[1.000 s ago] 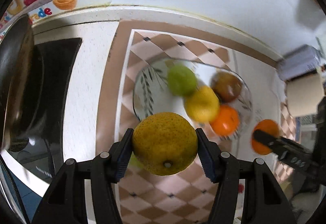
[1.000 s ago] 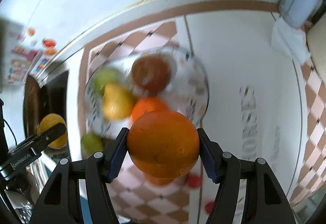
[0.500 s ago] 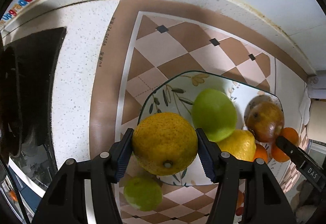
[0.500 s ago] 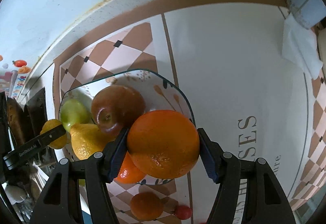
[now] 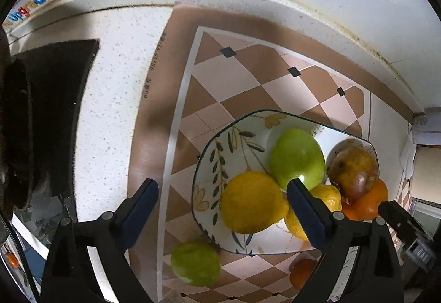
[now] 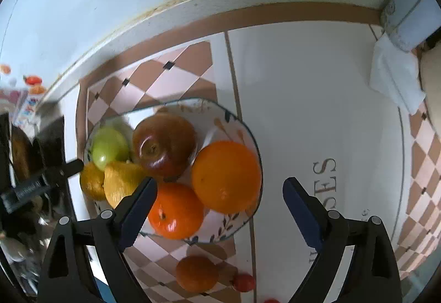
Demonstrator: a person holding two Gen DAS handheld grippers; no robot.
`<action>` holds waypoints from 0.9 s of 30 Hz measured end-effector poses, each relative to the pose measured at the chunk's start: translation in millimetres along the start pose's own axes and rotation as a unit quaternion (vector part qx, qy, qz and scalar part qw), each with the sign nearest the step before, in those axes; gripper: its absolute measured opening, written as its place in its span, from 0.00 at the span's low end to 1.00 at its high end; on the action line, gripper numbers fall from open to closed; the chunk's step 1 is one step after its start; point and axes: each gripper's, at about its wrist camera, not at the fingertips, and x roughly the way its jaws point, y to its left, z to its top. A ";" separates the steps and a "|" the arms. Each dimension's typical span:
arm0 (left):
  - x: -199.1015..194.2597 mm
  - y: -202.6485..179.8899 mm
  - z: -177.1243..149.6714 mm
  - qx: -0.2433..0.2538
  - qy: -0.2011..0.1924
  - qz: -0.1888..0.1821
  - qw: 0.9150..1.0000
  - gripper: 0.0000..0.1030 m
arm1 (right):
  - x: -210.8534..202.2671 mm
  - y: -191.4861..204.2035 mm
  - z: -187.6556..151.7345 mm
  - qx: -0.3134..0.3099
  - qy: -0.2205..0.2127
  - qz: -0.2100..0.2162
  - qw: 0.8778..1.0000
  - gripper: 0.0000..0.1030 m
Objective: Organize fruits
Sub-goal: 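Place the orange on the plate with the right tool while the left tool places the lemon, then lift both tools back from the plate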
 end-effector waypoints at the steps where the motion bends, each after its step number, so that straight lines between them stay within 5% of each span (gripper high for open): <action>1: -3.3 1.0 -2.2 0.004 -0.004 0.004 1.000 0.93 | -1.4 4.7 -3.3 -0.007 -0.003 -0.006 1.000 0.93; 13: -48.9 12.5 -72.7 0.050 -0.088 0.063 0.993 0.93 | -38.6 33.3 -59.1 -0.060 -0.054 -0.067 0.994 0.93; 27: -109.8 -5.7 -154.5 0.078 -0.177 0.039 0.980 0.93 | -104.5 48.3 -135.2 -0.087 -0.125 -0.080 0.985 0.93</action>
